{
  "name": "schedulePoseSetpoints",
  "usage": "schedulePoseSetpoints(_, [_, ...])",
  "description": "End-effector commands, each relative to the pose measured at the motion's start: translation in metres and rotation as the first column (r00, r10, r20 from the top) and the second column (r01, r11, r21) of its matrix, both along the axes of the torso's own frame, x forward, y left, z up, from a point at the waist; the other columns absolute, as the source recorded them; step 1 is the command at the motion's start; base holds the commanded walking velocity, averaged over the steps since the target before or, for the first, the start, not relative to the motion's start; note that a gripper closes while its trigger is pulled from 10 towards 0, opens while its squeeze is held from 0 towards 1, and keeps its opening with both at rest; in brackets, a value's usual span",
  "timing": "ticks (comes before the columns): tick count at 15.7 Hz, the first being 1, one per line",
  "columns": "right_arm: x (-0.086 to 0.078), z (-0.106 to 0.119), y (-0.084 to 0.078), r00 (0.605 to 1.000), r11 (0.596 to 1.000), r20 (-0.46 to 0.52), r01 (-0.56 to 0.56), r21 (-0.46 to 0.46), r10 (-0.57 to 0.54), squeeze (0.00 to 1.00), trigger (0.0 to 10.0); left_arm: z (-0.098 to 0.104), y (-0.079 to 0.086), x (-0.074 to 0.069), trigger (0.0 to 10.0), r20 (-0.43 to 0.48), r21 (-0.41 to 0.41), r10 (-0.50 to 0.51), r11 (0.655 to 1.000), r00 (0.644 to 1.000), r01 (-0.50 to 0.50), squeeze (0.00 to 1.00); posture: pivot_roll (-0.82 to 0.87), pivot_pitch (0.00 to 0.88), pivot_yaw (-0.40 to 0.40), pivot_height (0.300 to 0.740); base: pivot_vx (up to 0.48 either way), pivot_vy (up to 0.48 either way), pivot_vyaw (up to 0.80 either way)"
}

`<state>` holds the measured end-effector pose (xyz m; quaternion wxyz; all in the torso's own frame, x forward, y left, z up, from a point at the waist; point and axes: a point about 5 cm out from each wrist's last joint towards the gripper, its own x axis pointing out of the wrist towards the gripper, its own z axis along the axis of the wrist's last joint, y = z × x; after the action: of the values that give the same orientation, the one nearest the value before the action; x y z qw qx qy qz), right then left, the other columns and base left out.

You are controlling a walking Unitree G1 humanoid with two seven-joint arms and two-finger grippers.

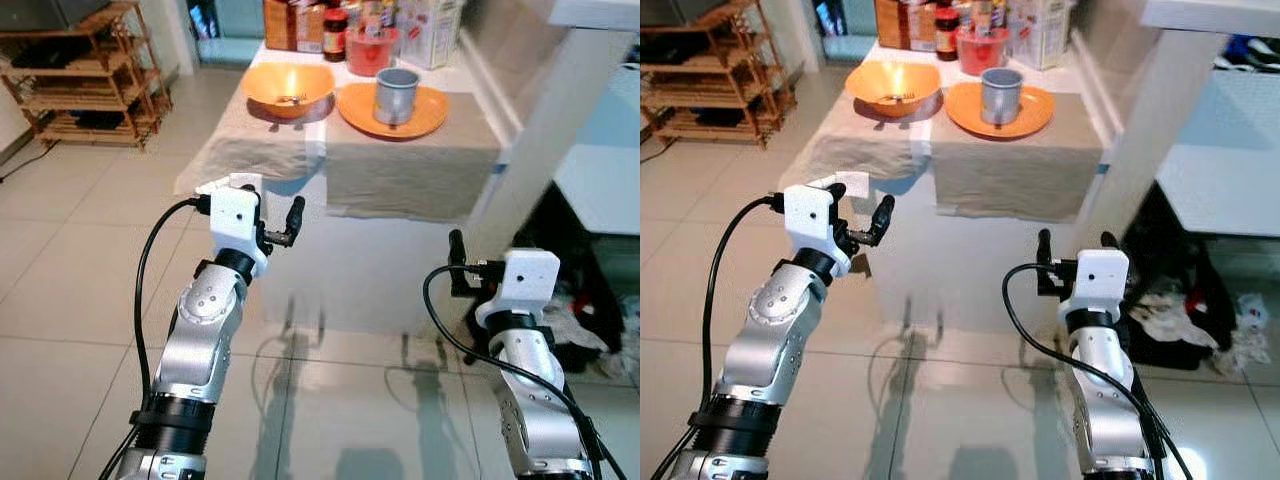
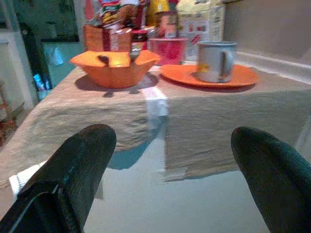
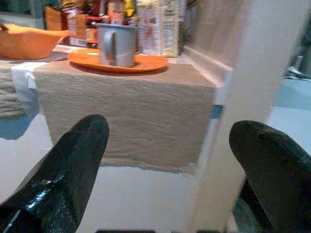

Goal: Setting the table

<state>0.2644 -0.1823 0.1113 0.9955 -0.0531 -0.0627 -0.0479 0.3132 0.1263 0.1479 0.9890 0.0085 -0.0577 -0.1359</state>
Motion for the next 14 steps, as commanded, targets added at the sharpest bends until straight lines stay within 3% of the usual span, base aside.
schedulePoseSetpoints(1, [0.0024, 0.0018, -0.0015, 1.000, 1.000, 0.011, 0.005, -0.008, -0.005, 0.00, 10.0, 0.0030, 0.0012, 0.0002, 10.0, 0.010, 0.003, 0.012, 1.000, 1.000, -0.012, 0.00, 0.03, 0.000, 0.010, 0.740, 0.435, 0.000, 0.00])
schedulePoseSetpoints(10, [0.0054, -0.0020, 0.0005, 1.000, 1.000, -0.004, -0.003, -0.002, 0.003, 0.00, 10.0, 0.0039, -0.0031, -0.0012, 10.0, 0.014, 0.010, -0.001, 1.000, 1.000, 0.001, 0.00, 0.04, 0.000, 0.008, 0.740, 0.435, 0.000, 0.00])
schedulePoseSetpoints(12, [0.0058, -0.0026, 0.0006, 1.000, 1.000, -0.004, -0.004, -0.001, 0.004, 0.00, 10.0, 0.0054, -0.0039, -0.0020, 10.0, 0.046, 0.048, 0.005, 0.999, 0.999, -0.007, 0.00, 0.04, 0.000, 0.008, 0.740, 0.441, 0.000, 0.00])
schedulePoseSetpoints(14, [0.0059, -0.0031, 0.0007, 1.000, 1.000, -0.005, -0.005, -0.001, 0.005, 0.00, 10.0, 0.0053, -0.0071, -0.0036, 10.0, 0.042, 0.036, -0.017, 0.999, 0.999, 0.016, 0.00, 0.04, 0.000, 0.007, 0.740, 0.000, 0.000, 0.00])
